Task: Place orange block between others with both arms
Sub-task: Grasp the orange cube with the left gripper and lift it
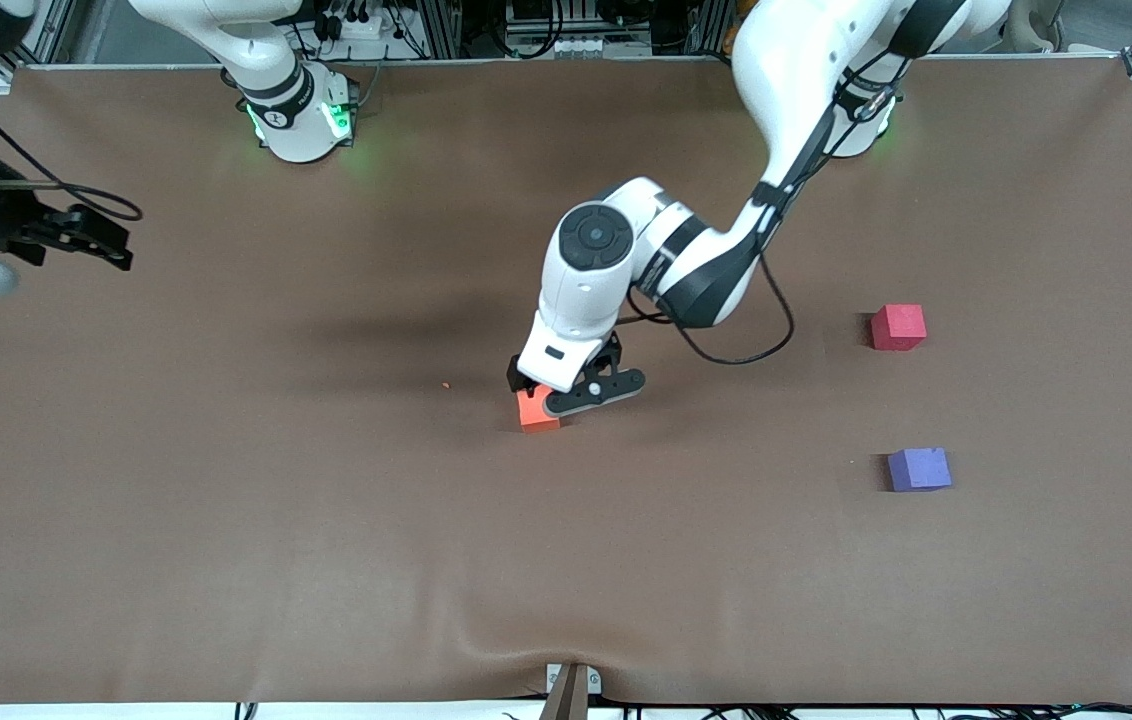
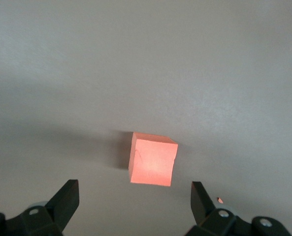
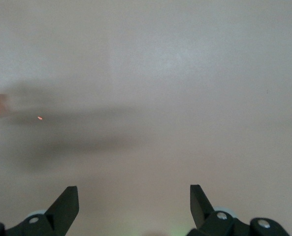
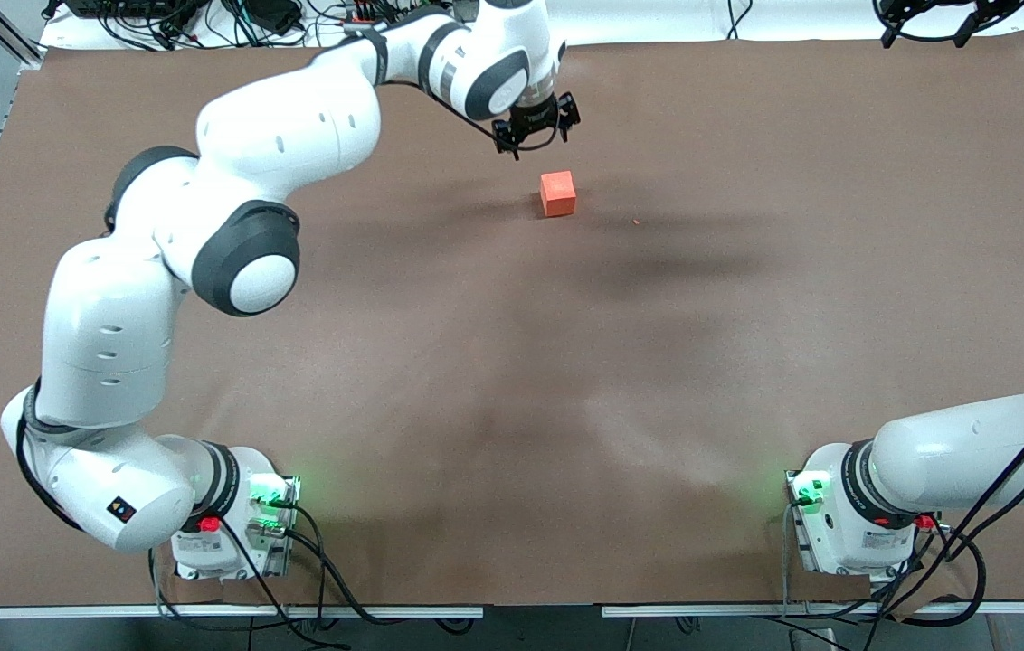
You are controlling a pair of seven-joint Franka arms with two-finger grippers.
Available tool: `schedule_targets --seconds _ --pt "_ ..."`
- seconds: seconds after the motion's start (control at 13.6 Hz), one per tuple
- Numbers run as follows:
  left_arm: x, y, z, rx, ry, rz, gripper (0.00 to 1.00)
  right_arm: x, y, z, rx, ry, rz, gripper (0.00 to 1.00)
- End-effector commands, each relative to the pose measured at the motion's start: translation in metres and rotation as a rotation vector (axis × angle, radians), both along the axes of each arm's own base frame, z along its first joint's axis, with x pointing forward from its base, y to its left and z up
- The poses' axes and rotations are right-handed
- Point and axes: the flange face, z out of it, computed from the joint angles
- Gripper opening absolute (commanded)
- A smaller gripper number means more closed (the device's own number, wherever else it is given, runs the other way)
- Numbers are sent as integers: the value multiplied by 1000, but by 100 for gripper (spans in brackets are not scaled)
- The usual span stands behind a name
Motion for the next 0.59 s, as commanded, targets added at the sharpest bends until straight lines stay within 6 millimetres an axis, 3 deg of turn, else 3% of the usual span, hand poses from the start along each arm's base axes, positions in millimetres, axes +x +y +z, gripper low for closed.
schedule_targets --seconds 0.0,0.51 --pt "5 -8 -21 -7 -4 -5 100 -1 -6 6 24 -23 -12 100" --pt "-2 -22 -76 -43 -7 -20 100 1 -22 3 22 -24 -40 100"
